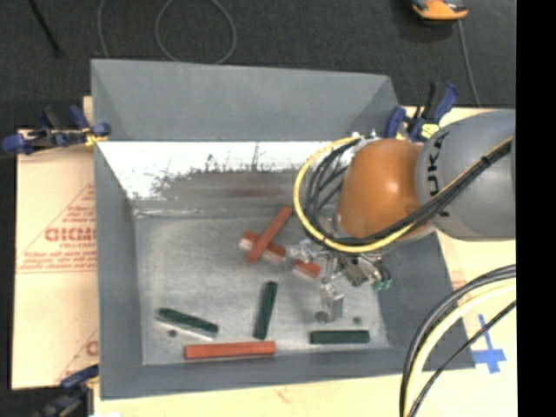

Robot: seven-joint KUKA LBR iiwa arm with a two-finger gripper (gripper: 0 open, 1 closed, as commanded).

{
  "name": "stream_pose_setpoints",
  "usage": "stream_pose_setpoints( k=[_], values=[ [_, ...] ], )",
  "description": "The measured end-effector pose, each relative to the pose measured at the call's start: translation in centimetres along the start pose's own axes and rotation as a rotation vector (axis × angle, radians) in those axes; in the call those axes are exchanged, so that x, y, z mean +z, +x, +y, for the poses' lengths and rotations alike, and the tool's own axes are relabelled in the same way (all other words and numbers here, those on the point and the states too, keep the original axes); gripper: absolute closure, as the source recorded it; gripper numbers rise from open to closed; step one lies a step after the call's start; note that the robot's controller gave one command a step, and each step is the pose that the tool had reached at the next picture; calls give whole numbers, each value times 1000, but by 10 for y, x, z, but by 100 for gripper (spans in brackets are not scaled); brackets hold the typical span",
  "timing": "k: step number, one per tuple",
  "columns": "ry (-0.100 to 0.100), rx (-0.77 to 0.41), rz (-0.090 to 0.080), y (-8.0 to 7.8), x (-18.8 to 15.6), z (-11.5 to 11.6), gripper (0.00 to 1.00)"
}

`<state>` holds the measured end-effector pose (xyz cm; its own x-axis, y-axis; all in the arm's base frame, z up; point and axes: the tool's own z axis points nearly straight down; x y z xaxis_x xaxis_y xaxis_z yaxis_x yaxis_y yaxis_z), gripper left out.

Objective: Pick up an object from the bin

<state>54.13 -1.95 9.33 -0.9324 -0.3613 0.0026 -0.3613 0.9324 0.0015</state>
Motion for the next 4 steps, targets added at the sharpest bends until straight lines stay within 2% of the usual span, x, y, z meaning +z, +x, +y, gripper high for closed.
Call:
stream_pose_setpoints(
  k=[1, 2, 3, 4],
  values=[
    [5, -111, -9, -24, 22, -41, 0],
    [4, -134, -10, -42, 9, -9, 0],
    [-2, -107, -2, -9, 12, 39, 0],
    [-2, -155, -3, 11, 21, 103, 0]
  ],
)
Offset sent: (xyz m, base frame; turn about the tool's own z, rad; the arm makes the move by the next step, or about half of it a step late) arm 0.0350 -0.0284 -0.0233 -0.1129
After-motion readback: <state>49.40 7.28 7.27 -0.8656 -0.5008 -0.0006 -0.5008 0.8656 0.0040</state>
